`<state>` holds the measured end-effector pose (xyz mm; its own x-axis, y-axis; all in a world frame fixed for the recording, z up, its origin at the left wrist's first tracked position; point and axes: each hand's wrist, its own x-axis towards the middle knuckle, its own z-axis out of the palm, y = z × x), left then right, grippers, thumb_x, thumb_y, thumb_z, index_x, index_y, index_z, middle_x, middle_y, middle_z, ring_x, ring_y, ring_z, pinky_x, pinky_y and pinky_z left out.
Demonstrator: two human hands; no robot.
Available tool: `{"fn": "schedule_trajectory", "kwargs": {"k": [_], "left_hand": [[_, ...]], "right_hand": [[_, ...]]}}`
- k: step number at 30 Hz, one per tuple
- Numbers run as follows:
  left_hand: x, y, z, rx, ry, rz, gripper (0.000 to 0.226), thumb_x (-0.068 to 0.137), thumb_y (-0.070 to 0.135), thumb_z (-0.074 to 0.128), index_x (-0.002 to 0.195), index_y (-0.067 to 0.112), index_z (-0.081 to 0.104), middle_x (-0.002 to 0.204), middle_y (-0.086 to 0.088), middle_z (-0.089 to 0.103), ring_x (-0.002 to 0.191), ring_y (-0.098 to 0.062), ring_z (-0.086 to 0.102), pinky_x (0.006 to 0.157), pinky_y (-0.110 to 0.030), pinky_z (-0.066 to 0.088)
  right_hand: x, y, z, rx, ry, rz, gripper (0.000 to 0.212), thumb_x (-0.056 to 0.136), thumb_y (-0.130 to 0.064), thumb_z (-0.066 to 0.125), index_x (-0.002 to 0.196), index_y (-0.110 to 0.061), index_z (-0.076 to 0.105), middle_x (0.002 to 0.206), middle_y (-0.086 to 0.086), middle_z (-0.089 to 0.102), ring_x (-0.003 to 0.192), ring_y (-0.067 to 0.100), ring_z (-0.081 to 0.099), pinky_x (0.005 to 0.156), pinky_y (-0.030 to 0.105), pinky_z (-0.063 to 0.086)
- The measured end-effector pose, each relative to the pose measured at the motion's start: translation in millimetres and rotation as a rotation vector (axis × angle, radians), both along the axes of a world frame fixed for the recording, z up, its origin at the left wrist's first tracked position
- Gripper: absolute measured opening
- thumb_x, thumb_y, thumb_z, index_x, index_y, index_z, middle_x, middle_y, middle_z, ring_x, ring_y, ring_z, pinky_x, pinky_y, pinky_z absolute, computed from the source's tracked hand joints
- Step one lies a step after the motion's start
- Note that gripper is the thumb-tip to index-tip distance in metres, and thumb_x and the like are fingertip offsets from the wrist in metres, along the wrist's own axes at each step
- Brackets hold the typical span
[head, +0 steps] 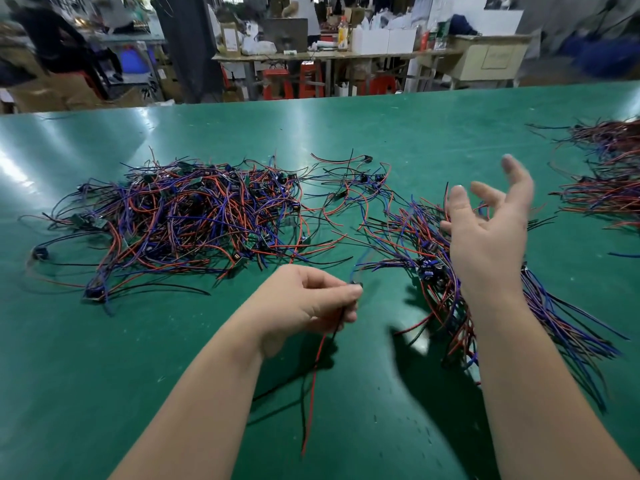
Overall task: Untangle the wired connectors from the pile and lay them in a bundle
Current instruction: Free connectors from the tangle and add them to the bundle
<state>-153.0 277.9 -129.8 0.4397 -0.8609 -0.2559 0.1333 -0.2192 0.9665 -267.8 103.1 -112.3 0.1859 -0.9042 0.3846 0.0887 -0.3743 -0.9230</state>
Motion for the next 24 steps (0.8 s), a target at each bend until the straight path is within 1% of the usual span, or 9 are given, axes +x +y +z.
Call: {"fn": "schedule_trajectory", "kwargs": {"k": [2,4,6,8,13,16,20,22,24], "left_hand": [[4.5,-2.8,-2.2,-0.050,0.049,0.138,0.026,0.058,0.031,0.077,0.070,0.009,0.071,0.068,-0.008,0.071,0.057,-0.011,0.065,0.053,-0.020,0.053],[7.4,-4.6,-4.5,-0.083,0.071,0.235,0.028,0.059,0.029,0.076,0.073,0.006,0.069,0.067,-0.007,0.070,0.056,-0.010,0.066,0.052,-0.019,0.053],[7.7,-6.4,-7.1,-0.101,0.090,0.288,0.025,0.059,0.028,0.075,0.070,0.006,0.069,0.065,-0.007,0.069,0.055,-0.010,0.066,0.052,-0.019,0.054],[6.0,-8.7,-7.7,-0.114,0.108,0.321,0.025,0.062,0.030,0.073,0.068,0.006,0.069,0.062,-0.008,0.067,0.050,-0.011,0.062,0.050,-0.019,0.053],[0.7,-13.5,-1.9,-0.141,0.182,0.382,0.045,0.091,0.045,0.049,0.087,0.003,0.063,0.058,-0.002,0.066,0.047,-0.010,0.063,0.044,-0.022,0.053],[-4.9,-13.7,2.0,-0.113,0.210,0.300,0.056,0.093,0.055,0.038,0.095,0.005,0.064,0.068,-0.002,0.071,0.056,-0.016,0.068,0.046,-0.025,0.053],[-12.9,-14.0,5.0,-0.118,0.262,0.155,0.059,0.091,0.058,0.034,0.103,0.010,0.067,0.089,0.001,0.073,0.071,-0.026,0.072,0.049,-0.026,0.054],[-14.4,-13.0,6.5,-0.157,0.332,0.080,0.058,0.089,0.058,0.035,0.115,0.014,0.063,0.104,0.005,0.073,0.075,-0.025,0.072,0.054,-0.028,0.056],[-13.6,-10.5,9.0,-0.205,0.406,0.000,0.062,0.084,0.060,0.037,0.120,0.015,0.060,0.110,0.001,0.072,0.076,-0.023,0.072,0.056,-0.029,0.057]], "right_hand": [[-2.6,2.9,2.4,-0.052,0.101,0.065,0.026,0.089,-0.021,0.060,0.111,-0.033,0.052,0.103,-0.002,0.060,0.081,0.024,0.065,0.077,0.041,0.056],[-2.6,11.0,4.7,-0.074,0.205,0.371,0.020,0.086,-0.014,0.066,0.101,-0.027,0.062,0.092,-0.002,0.066,0.073,0.020,0.067,0.068,0.034,0.055],[2.6,25.1,2.2,-0.142,0.435,0.668,0.025,0.078,-0.018,0.076,0.100,-0.027,0.066,0.092,-0.004,0.069,0.067,0.015,0.065,0.065,0.025,0.052],[11.3,40.7,-4.6,-0.239,0.581,0.744,0.029,0.072,-0.023,0.082,0.096,-0.028,0.068,0.088,-0.006,0.070,0.069,0.014,0.066,0.066,0.024,0.053],[22.6,54.3,-14.2,-0.361,0.539,0.455,0.026,0.071,-0.033,0.081,0.092,-0.022,0.069,0.070,-0.014,0.061,0.058,0.002,0.055,0.064,0.018,0.049],[22.0,52.2,-16.6,-0.317,0.549,0.382,0.023,0.071,-0.032,0.081,0.084,-0.023,0.065,0.067,-0.015,0.058,0.061,-0.002,0.053,0.065,0.019,0.047],[21.1,48.1,-14.2,-0.287,0.534,0.287,0.017,0.071,-0.026,0.079,0.078,-0.027,0.064,0.066,-0.016,0.059,0.060,-0.004,0.055,0.063,0.016,0.048],[18.4,41.8,-9.3,-0.242,0.430,0.236,0.015,0.073,-0.018,0.076,0.080,-0.027,0.067,0.069,-0.014,0.065,0.061,-0.001,0.061,0.067,0.027,0.055],[13.7,33.5,-2.7,-0.192,0.281,0.146,0.016,0.074,-0.015,0.074,0.083,-0.027,0.068,0.074,-0.010,0.069,0.065,0.011,0.068,0.068,0.038,0.058]]}}
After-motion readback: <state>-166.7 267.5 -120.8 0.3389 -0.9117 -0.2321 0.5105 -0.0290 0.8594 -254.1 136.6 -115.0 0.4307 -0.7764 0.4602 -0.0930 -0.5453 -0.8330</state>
